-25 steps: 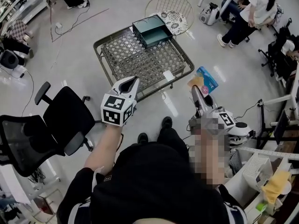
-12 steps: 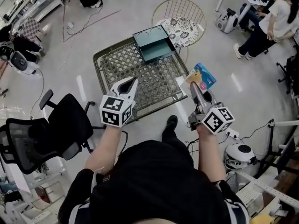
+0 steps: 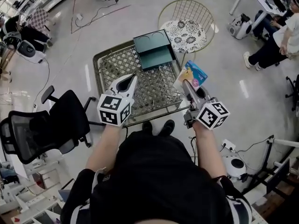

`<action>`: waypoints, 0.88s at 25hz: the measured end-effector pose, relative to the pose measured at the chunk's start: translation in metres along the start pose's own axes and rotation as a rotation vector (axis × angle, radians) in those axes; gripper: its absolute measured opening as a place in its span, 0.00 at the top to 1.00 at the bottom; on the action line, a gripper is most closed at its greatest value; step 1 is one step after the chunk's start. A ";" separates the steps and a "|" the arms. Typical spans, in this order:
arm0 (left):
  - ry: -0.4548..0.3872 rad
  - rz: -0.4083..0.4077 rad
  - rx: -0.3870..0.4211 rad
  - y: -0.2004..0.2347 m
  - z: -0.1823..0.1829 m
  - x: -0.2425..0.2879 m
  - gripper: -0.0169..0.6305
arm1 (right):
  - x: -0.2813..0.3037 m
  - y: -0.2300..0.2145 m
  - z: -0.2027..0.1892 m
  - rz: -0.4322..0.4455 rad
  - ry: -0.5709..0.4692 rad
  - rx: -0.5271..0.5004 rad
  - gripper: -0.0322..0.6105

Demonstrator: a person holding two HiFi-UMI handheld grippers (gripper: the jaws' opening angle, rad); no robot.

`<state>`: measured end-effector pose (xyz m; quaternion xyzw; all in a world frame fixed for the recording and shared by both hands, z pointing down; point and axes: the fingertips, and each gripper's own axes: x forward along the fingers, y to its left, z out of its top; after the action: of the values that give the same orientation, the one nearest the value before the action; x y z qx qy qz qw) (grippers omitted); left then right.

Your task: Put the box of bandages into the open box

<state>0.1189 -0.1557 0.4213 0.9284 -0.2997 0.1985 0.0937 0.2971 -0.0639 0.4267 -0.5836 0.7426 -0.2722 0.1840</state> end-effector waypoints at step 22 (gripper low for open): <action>-0.020 -0.046 -0.084 0.055 -0.014 0.042 0.95 | 0.130 -0.022 -0.059 -0.025 0.321 -0.081 0.82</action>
<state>0.1127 -0.2176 0.4552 0.9322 -0.2872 0.1743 0.1344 0.2461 -0.1818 0.4924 -0.5487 0.7655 -0.3340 0.0360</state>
